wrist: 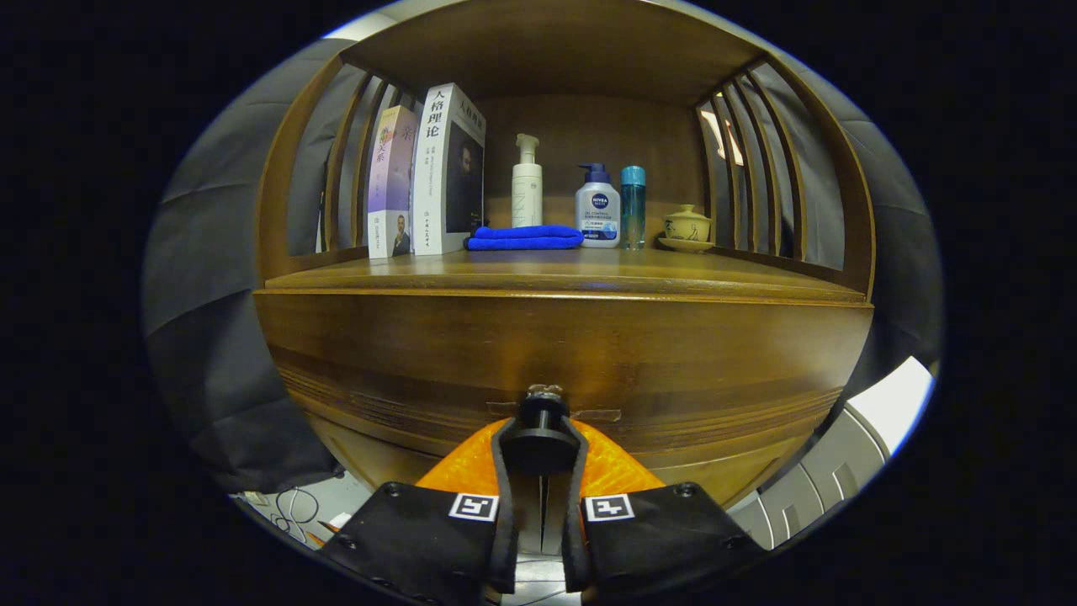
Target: Pull open the drawer, take out the items inside it, and place them on the countertop above the cabinet.
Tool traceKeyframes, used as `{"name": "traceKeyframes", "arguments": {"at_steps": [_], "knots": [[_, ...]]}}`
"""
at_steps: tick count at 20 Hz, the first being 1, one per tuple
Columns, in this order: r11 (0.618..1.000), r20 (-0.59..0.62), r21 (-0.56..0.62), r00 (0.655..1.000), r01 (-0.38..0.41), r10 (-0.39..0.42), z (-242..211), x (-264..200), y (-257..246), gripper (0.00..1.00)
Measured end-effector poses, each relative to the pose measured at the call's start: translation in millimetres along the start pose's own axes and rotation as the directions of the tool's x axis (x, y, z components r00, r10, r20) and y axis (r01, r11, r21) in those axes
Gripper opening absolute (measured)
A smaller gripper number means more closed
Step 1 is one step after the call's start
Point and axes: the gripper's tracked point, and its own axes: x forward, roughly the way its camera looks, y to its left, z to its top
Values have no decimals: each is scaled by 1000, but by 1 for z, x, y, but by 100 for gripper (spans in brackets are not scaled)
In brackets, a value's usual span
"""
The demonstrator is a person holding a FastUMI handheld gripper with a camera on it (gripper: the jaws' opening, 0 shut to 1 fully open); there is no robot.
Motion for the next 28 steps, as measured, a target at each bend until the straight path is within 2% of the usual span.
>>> {"name": "traceKeyframes", "arguments": {"at_steps": [19,28], "knots": [[997,6,-68,1000,-22,23,-16,-48,-2,24],[993,-6,-105,999,-51,50,-18,-55,-1,24]]}}
